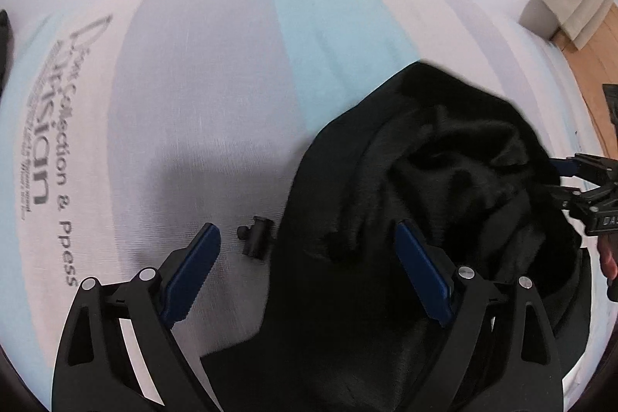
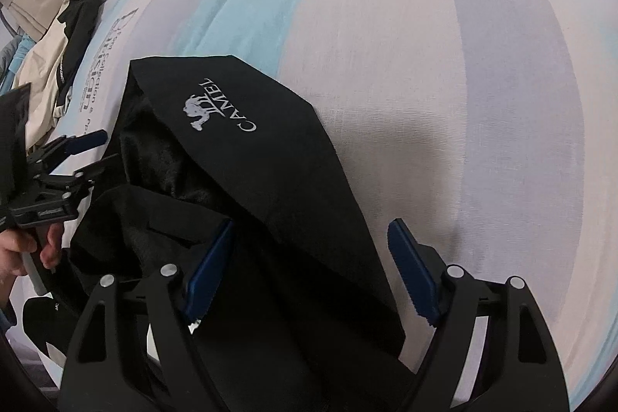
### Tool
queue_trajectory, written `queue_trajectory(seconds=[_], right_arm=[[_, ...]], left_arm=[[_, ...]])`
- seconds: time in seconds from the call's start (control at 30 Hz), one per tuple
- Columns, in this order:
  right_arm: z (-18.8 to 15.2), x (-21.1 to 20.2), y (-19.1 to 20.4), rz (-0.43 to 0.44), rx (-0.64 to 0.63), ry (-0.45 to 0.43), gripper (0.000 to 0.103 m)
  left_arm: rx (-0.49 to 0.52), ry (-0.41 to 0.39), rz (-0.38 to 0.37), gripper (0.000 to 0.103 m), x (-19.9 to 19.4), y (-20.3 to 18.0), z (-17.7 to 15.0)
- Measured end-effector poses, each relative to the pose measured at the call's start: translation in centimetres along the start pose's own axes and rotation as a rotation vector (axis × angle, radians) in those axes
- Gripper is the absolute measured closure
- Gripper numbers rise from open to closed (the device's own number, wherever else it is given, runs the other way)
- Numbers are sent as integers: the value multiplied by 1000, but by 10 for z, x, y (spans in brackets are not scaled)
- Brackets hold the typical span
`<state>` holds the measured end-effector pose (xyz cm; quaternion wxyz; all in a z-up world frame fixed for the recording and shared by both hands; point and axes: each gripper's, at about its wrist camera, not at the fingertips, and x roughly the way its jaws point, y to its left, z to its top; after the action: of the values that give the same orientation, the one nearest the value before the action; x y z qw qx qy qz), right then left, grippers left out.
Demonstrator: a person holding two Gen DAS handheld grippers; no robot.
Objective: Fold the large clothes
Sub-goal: 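Move both grippers onto the black hood and close them on it, then lift the black hood with both grippers and fold it toward the white hem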
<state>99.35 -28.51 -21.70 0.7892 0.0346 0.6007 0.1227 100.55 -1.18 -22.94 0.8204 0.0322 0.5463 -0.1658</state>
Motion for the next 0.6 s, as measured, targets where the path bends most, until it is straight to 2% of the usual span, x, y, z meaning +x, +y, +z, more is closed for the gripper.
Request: queue_trajectory(seconds=[0.03, 0.1, 0.13, 0.2, 0.27, 0.3, 0.4, 0.47, 0.6], right_arm=[[2, 2, 0, 4, -3, 8, 32], [4, 5, 3, 6, -11, 11, 42], [5, 6, 4, 17, -7, 16, 45], [4, 8, 5, 19, -1, 22, 56], [4, 9, 9, 25, 0, 26, 65], [4, 9, 12, 18, -6, 26, 72], [3, 5, 23, 1, -25, 17, 84], [1, 0, 27, -9, -27, 1, 89], [-8, -17, 35, -41, -44, -59, 91]], left_arm=[[5, 11, 1, 21, 5, 1, 0], [8, 22, -2, 40, 9, 1, -1], [10, 25, -16, 44, 11, -1, -1], [11, 36, -18, 61, 15, -3, -2], [19, 42, -23, 72, 17, -5, -4], [20, 40, -31, 84, 16, -7, -5], [41, 18, -17, 88, 6, -12, -11], [39, -8, -13, 89, -4, -13, -14], [-18, -50, -29, 89, -30, -9, -20]])
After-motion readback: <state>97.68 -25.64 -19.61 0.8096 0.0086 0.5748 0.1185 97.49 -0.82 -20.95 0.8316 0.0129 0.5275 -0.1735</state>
